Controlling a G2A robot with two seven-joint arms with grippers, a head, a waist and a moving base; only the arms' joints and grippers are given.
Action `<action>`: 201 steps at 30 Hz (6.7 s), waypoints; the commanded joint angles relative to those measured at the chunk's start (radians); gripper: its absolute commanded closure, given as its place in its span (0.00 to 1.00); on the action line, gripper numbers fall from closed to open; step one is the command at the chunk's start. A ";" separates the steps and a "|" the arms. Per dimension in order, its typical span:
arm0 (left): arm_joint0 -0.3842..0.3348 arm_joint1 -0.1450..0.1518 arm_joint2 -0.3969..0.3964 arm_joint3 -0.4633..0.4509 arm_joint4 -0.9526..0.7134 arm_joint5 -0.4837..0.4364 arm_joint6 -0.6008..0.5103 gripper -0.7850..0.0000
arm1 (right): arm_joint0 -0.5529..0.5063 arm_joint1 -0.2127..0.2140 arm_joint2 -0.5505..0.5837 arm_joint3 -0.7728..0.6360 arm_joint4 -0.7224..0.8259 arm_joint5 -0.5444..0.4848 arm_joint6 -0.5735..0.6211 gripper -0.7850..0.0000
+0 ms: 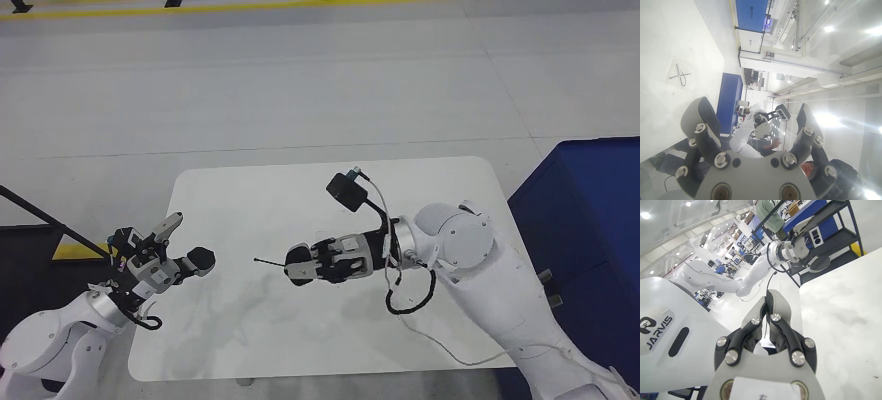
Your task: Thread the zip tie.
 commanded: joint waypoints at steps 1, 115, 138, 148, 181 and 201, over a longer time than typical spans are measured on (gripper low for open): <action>0.000 0.000 0.000 0.000 0.000 0.000 0.000 0.00 | -0.003 0.000 -0.003 -0.002 0.002 0.000 -0.002 1.00; 0.000 0.000 0.000 0.000 0.000 0.000 0.000 0.00 | 0.132 0.052 0.321 -0.590 -0.899 -0.636 -0.577 1.00; 0.000 0.000 0.000 0.000 0.000 0.000 0.000 0.00 | 0.073 0.175 0.021 -0.347 0.766 -0.178 0.065 1.00; 0.000 0.000 0.000 0.000 0.000 0.000 0.000 0.00 | -0.076 0.157 -0.024 -0.304 0.868 -0.117 0.000 1.00; 0.000 0.000 0.000 0.000 0.000 0.000 0.000 0.00 | -0.016 0.099 0.078 -0.301 -0.102 -0.453 -0.356 1.00; 0.000 0.000 0.000 0.000 0.000 0.000 0.000 0.00 | -0.039 0.134 0.117 -0.023 0.265 -0.177 -0.051 1.00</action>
